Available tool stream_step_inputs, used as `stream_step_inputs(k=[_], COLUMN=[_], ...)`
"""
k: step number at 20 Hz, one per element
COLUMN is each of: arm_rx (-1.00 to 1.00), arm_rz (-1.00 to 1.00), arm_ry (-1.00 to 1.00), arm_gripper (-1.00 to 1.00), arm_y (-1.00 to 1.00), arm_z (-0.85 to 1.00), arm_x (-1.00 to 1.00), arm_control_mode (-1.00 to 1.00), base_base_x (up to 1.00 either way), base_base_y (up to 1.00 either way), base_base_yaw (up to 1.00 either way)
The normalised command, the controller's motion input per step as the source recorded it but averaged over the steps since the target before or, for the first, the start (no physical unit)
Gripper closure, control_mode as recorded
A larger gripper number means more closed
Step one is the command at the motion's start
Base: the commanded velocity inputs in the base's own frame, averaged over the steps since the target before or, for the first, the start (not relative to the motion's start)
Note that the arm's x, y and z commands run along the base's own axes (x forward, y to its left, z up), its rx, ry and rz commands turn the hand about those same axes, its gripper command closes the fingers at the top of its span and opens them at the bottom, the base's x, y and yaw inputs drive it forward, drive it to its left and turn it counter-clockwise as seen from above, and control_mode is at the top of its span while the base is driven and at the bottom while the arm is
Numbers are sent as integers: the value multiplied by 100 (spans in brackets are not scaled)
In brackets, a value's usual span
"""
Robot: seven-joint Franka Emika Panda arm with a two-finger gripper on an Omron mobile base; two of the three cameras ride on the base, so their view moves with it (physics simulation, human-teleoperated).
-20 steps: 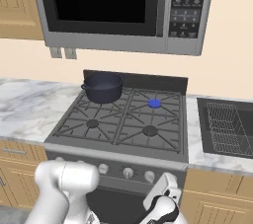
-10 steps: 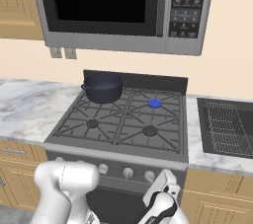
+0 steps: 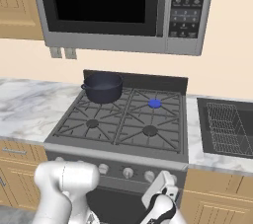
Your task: Turn off the rear right burner of the stove.
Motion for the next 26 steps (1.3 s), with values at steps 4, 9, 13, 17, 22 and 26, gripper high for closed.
stream_step_inputs(k=[4, 9, 13, 17, 22, 26], arm_rx=[0, 0, 0, 0, 0, 0], arm_rz=[0, 0, 0, 0, 0, 0], arm_ry=[-7, -10, -9, -8, -3, 0], arm_gripper=[-100, -100, -100, -100, -100, -100], arm_y=[14, 22, 10, -4, -15, -16], arm_z=[-6, 0, 0, 0, -8, -20], arm_x=[0, 0, 7, 18, 15, 3], arm_control_mode=[-100, -100, -100, -100, -100, -100], base_base_x=[0, 0, 0, 0, 0, 0], base_base_y=[0, 0, 0, 0, 0, 0], base_base_yaw=[0, 0, 0, 0, 0, 0])
